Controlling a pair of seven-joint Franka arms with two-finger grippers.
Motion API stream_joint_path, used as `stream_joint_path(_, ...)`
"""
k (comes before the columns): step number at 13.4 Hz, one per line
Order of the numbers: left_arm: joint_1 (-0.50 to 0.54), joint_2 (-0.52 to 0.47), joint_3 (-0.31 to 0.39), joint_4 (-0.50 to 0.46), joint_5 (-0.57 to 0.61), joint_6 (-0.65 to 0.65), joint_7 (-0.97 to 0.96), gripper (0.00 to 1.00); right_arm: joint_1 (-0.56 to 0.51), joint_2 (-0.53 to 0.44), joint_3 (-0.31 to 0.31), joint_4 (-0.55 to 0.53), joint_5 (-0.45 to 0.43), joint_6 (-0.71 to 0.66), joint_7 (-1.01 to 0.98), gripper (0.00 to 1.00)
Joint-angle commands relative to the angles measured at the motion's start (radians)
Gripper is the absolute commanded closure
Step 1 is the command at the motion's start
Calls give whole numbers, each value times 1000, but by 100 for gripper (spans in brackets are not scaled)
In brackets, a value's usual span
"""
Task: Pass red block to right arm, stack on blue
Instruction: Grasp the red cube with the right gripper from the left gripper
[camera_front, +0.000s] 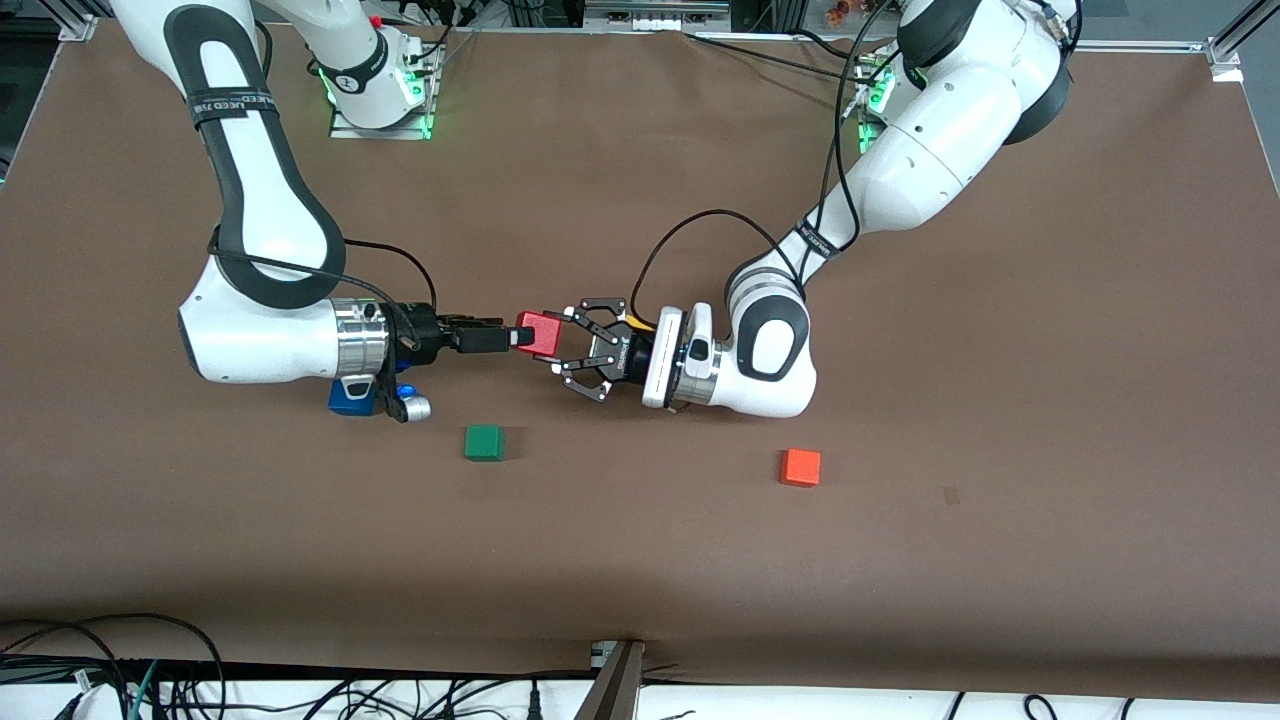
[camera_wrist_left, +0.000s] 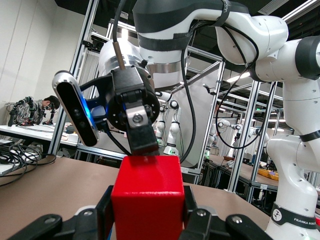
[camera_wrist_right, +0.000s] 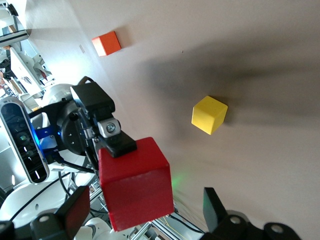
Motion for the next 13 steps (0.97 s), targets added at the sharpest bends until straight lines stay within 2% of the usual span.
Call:
stream_joint_path(1,-1,-21,-11,-22,-42,1,10,100,5,-33,19,-52,24,18,-6,0)
stream_joint_path(4,2,-20,-14,-22,-42,-2,10,100,10,-33,32,-62,24,38,-6,0)
stream_joint_path(5,1,-21,-14,-22,-42,-1,10,100,10,-33,37,-65,24,49,-7,24)
stream_joint_path(6,1,-21,-16,-22,-42,-2,10,100,10,-32,37,-59,24,40,-4,81)
stream_joint_path(7,1,-21,-16,-24,-42,-2,10,100,10,-32,37,-57,24,35,-4,99)
stream_joint_path(13,5,-20,-16,-25,-51,-1,11,100,10,-30,36,-37,14,48,-4,100)
